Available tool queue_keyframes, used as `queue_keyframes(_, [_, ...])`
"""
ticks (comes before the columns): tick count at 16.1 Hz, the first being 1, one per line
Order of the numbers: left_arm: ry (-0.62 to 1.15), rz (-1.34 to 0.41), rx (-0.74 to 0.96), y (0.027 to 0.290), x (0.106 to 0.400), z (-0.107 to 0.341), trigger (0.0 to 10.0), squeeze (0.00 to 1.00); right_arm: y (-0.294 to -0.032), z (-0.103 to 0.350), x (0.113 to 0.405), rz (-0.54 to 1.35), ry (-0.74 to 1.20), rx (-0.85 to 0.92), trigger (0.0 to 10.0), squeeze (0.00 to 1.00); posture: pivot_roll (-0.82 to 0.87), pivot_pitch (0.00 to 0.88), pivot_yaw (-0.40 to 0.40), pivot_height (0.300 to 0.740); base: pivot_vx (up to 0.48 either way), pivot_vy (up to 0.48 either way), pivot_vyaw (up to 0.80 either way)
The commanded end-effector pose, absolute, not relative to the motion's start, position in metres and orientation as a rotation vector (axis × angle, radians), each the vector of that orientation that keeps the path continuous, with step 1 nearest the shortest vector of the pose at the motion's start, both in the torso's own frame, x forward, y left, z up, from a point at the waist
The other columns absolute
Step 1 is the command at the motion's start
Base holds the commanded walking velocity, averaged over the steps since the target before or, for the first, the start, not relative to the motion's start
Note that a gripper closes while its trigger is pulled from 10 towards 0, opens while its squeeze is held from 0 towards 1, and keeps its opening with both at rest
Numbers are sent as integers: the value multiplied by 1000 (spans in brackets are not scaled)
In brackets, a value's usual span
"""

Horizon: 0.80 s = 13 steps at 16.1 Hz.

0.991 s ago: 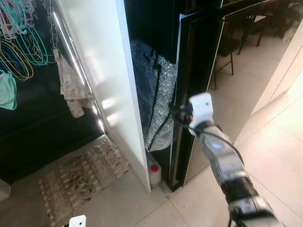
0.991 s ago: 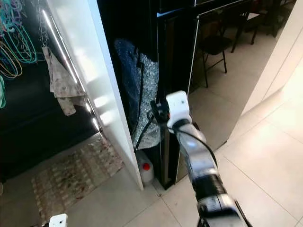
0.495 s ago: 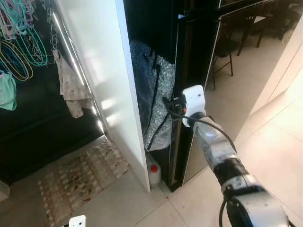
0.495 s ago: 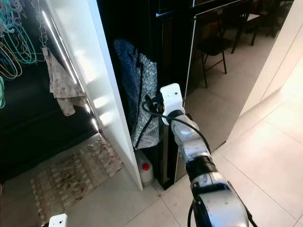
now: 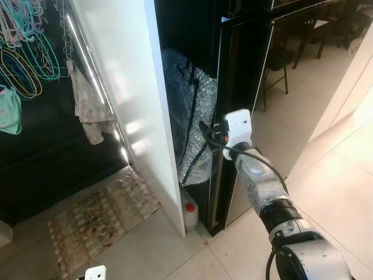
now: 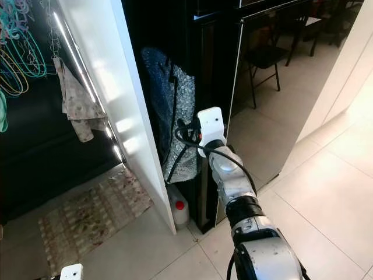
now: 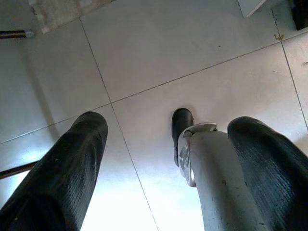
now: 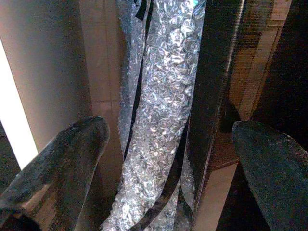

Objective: Restocking fridge

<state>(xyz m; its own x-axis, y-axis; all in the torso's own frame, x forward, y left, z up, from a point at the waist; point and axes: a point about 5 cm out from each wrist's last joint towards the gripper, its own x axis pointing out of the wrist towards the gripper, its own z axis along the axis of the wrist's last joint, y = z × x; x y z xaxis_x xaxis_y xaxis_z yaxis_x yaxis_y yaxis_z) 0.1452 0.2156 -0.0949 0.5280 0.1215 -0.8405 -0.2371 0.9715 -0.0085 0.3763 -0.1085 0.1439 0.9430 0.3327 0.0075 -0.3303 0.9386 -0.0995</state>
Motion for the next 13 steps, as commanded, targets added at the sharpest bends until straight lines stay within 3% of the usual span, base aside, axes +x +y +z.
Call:
queue_keyframes(1, [1004,221,-121,218,141,-96,10000,0,-105,143,373,333,-42,-99,10000,0,-148,0,94,740,0,0,0])
queue_keyframes(5, [1007,220,-123,218,140,-97,10000,0,-114,141,340,246,-189,-152,10000,0,-156,0,90,740,0,0,0])
queue_keyframes(9, [1014,208,-108,218,139,-97,10000,0,-119,110,276,210,-128,-95,10000,0,-167,0,89,740,0,0,0])
queue_keyframes(10, [1014,207,-106,218,139,-97,10000,0,-129,95,266,175,-45,-127,10000,0,-167,0,89,740,0,0,0])
queue_keyframes(11, [1013,206,-104,218,140,-96,10000,0,-156,66,259,68,163,-223,10000,0,-170,0,90,740,0,0,0])
queue_keyframes(13, [1013,203,-98,218,140,-96,10000,0,-212,28,236,-152,425,-146,10000,0,-174,0,90,740,0,0,0])
